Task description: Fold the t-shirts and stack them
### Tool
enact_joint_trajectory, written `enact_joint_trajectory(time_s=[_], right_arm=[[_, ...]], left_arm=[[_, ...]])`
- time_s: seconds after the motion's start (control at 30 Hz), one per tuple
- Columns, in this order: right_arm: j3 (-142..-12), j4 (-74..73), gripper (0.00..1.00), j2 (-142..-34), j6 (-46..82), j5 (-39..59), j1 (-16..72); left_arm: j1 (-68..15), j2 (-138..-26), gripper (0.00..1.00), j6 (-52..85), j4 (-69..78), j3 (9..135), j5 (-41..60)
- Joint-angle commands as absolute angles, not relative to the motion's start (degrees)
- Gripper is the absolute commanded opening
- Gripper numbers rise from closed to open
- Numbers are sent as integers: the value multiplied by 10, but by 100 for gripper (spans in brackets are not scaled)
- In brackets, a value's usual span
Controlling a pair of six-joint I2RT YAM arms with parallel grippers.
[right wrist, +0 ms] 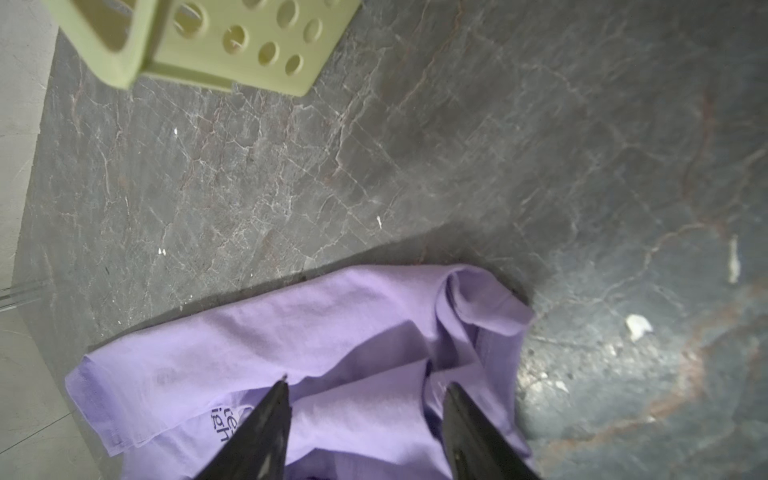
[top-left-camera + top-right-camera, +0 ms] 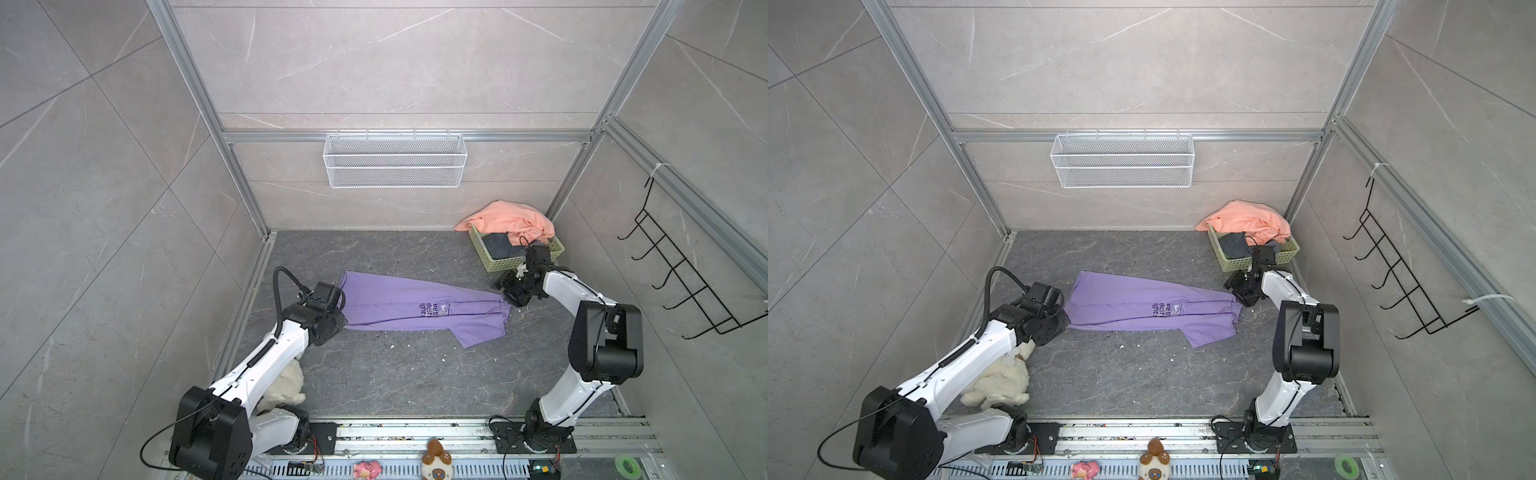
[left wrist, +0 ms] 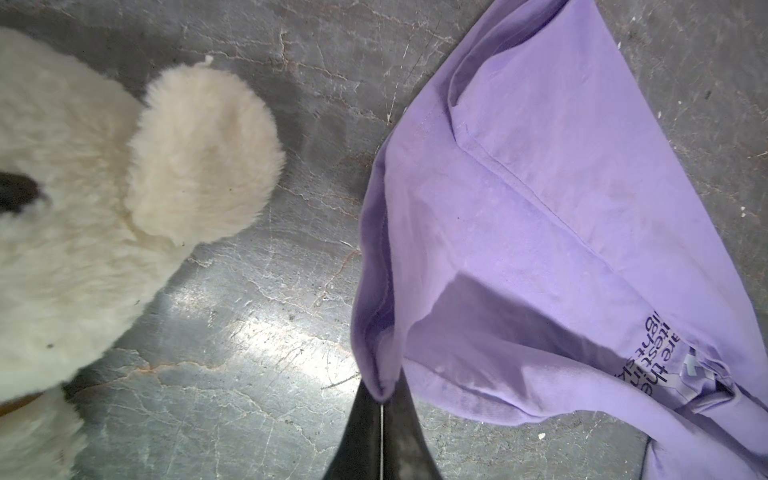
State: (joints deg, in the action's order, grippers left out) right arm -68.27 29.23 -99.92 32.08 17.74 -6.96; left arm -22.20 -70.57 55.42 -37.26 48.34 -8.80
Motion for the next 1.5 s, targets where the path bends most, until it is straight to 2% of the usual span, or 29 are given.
enact_joint_trajectory(time_s=[0.0,0.23,0.43,0.63,1.0,1.27,1.47], right_arm=[[-669,314,63,-936,297,156,-68],[-533,332,61,-791,272,145,-73],[-457,329,59,-704,230,176,-73],[-423,304,59,-755,182,194,-73],[-441,322,58,-820,177,108,-63],[-408,275,61,-753,203,120,-46],[-453,229,52,-822,205,149,-36]], left_arm=[[-220,-725,0,554,-358,515,-80],[-219,-757,0,527,-357,538,-76],[-219,-780,0,517,-341,551,-57],[-219,-800,0,500,-337,572,-50],[-219,-796,0,509,-322,561,-50],[-219,-792,0,524,-307,547,-56],[-219,-809,0,517,-310,554,-42]])
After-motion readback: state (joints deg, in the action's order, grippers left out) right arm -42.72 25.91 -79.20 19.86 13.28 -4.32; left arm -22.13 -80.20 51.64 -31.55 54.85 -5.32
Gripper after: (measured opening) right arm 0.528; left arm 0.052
